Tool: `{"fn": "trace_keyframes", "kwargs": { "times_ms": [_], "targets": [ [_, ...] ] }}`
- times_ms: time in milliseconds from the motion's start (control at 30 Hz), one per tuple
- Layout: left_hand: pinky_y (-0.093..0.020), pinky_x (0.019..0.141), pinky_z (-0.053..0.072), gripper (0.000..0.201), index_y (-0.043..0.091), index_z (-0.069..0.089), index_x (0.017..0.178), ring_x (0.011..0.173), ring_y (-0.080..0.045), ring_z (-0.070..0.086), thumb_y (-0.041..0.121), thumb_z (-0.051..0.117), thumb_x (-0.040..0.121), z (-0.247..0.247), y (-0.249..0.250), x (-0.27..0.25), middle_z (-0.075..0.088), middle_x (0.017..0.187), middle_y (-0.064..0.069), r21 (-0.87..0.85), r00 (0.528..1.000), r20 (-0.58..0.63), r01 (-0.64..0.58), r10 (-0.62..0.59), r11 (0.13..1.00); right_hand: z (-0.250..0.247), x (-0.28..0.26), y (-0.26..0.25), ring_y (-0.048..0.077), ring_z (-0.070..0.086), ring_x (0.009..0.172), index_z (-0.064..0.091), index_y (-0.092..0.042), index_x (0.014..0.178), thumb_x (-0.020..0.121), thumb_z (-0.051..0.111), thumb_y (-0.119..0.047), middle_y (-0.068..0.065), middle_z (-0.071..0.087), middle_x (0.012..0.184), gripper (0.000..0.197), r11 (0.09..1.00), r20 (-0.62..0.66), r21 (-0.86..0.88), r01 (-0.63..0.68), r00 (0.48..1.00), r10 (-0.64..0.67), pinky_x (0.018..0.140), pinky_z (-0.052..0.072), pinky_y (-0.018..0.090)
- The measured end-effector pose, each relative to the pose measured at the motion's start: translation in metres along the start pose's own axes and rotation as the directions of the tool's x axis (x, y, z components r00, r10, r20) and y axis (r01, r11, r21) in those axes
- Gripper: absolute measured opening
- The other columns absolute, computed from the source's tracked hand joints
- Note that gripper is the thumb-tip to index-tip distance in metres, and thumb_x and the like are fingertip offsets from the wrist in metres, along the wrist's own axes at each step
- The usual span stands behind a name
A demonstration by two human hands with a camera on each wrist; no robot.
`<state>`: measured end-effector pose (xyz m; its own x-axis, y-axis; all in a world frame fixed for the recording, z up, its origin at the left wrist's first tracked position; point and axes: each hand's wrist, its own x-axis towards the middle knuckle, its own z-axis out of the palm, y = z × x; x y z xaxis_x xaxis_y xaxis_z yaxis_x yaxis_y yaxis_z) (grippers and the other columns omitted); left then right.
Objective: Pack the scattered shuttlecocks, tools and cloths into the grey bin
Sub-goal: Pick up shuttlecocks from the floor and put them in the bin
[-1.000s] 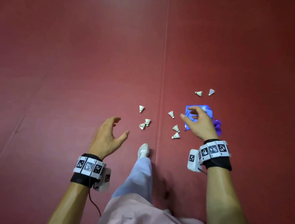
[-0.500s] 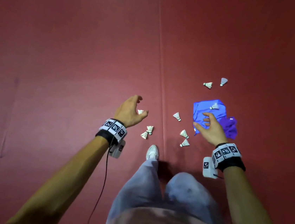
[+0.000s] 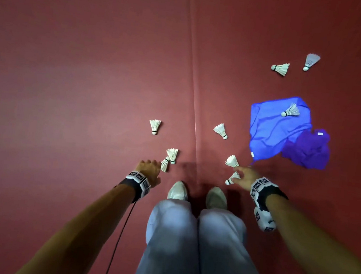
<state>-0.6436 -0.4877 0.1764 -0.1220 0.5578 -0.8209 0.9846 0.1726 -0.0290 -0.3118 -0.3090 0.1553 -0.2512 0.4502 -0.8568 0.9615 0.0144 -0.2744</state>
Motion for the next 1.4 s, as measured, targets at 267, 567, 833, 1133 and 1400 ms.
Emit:
{"fn": "trace_keyframes", "kwargs": {
  "times_ms": [267,567,833,1133,1400],
  "targets": [
    [-0.041,0.099,0.045,0.043,0.031,0.049,0.143,0.119,-0.034,0.056,0.043,0.044,0.102,0.098,0.006,0.142,0.054,0.134,-0.012,-0.088,1.0,0.002,-0.019,0.019,0.996,0.074,0.168,0.075,0.028,0.049,0.134,0.079,-0.021,0.113,0.083,0.081,-0.019,0.014,0.043,0.14,0.031,0.982,0.041,-0.189,0.004,0.999,0.004,0.112,0.031,0.017],
    [-0.043,0.099,0.053,0.037,0.039,0.065,0.131,0.112,-0.035,0.065,0.042,0.062,0.094,0.129,0.005,0.18,0.057,0.128,-0.009,-0.358,0.983,0.177,0.102,-0.04,0.928,0.084,0.2,0.071,0.032,0.063,0.114,0.061,-0.034,0.137,0.087,0.074,-0.034,0.014,0.033,0.146,0.051,0.958,-0.028,-0.287,0.012,0.999,-0.021,0.102,0.049,0.031],
    [-0.046,0.092,0.054,0.035,0.028,0.057,0.12,0.105,-0.038,0.06,0.039,0.068,0.089,0.044,-0.001,0.065,0.042,0.121,-0.01,-0.29,0.993,0.049,0.117,-0.107,0.95,0.034,0.072,0.025,0.026,0.057,0.077,0.066,-0.029,0.123,0.091,0.072,-0.021,0.006,0.042,0.116,0.034,0.995,-0.18,-0.055,0.08,0.98,-0.089,0.083,0.046,0.024],
    [-0.047,0.101,0.051,0.076,0.029,0.043,0.153,0.118,-0.044,0.06,0.01,0.07,0.085,-0.185,0.02,-0.144,0.039,0.15,-0.017,-0.547,0.969,-0.232,-0.063,-0.079,0.835,-0.13,-0.169,-0.083,0.017,0.062,0.074,0.055,-0.036,0.144,0.103,0.042,0.002,0.001,0.065,0.116,0.057,0.702,-0.483,0.579,0.415,0.868,-0.115,0.077,0.062,0.034],
    [-0.023,0.085,0.047,0.054,0.019,0.068,0.125,0.093,-0.019,0.062,0.028,0.082,0.074,-0.377,0.071,-0.319,0.064,0.111,-0.007,-0.721,0.864,-0.47,-0.259,-0.179,0.642,-0.258,-0.395,-0.163,0.011,0.068,0.076,0.024,-0.04,0.161,0.103,0.036,0.003,-0.019,0.047,0.14,0.073,0.492,-0.736,0.544,0.68,0.668,-0.109,0.083,0.061,0.029]
  ]
}}
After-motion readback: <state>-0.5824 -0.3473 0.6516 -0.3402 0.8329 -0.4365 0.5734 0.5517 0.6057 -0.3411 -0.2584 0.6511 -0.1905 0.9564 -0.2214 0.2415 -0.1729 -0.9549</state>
